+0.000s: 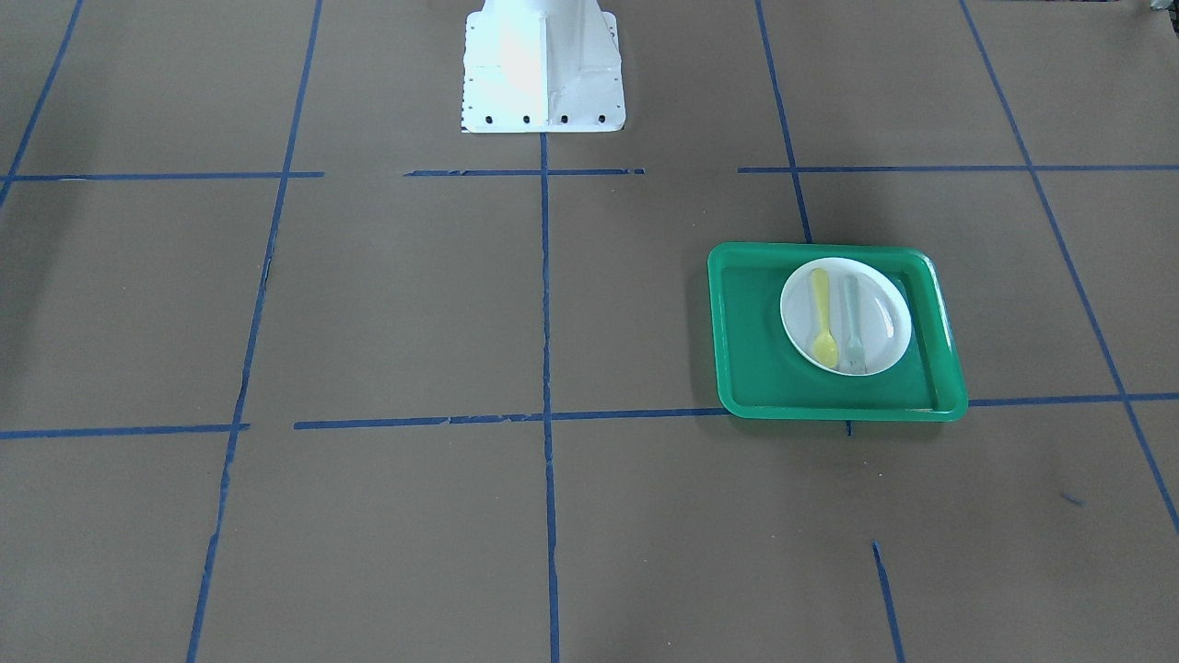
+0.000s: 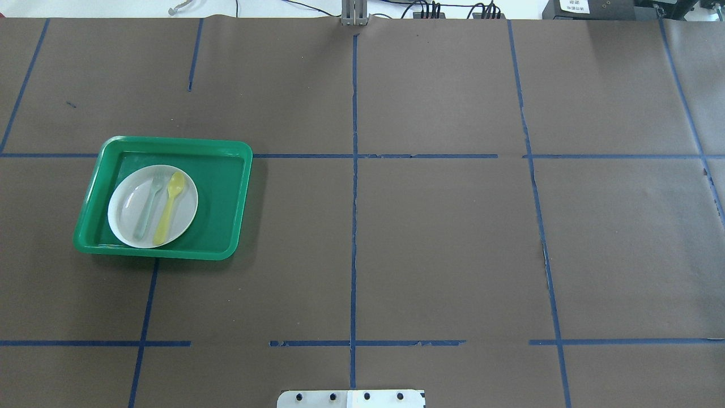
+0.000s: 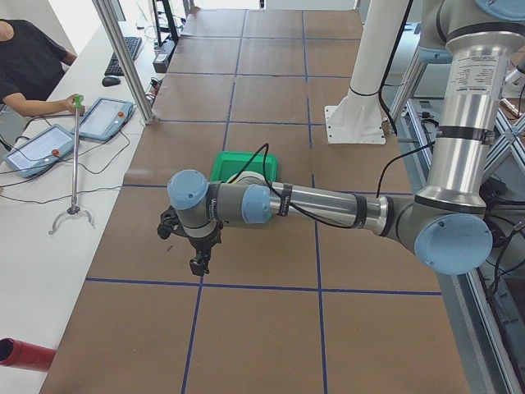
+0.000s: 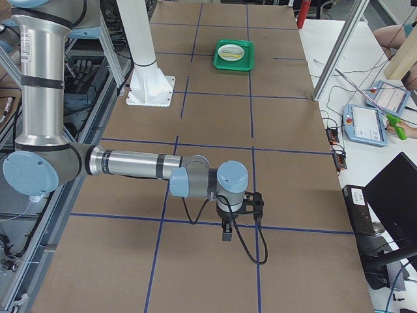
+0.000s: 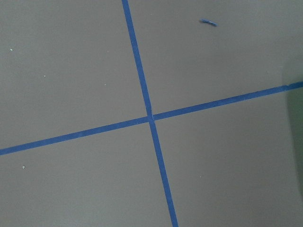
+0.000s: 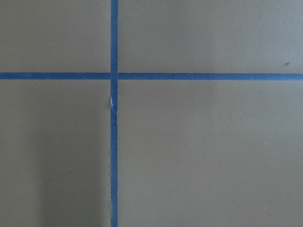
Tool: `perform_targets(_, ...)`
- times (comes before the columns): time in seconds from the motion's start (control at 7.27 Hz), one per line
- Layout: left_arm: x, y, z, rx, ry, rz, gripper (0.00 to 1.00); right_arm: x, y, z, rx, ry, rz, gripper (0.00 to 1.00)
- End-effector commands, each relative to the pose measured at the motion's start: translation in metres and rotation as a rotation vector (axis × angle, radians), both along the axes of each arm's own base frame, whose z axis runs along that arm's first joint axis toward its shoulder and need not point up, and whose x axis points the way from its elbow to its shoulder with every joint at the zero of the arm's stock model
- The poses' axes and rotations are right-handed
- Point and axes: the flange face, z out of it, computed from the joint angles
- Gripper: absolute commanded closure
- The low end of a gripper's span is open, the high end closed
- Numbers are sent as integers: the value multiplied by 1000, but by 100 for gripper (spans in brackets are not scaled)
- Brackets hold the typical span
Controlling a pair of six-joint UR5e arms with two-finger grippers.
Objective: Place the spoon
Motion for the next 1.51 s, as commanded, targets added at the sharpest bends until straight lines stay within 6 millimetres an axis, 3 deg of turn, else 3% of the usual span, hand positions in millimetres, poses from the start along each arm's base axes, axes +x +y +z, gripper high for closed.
perform_targets(0.0,37,5,-21,-47,23,-82,0,0,0,0,0,0,0,0)
perform_targets(0.14,99,1,-55,-43,72,-137,0,0,0,0,1,0,0,0)
perform_targets(0.28,149,4,-72,-50,126,-174,0,0,0,0,1,0,0,0)
perform_targets(0.41,194,13,-86,-82,152,-148,0,0,0,0,1,0,0,0)
perform_targets(0.55,225,15,-109,-94,171,-132,0,0,0,0,-1,0,0,0)
perform_targets(0.69,272,14,-133,-131,180,-124,4,0,0,0,0,0,0,0)
perform_targets(0.96,329,21,-142,-112,104,-152,10,0,0,0,0,0,0,0)
perform_targets(1.24,359,28,-149,-155,106,-149,20,0,0,0,1,0,0,0)
perform_targets(1.38,384,34,-156,-166,105,-137,25,0,0,0,1,0,0,0)
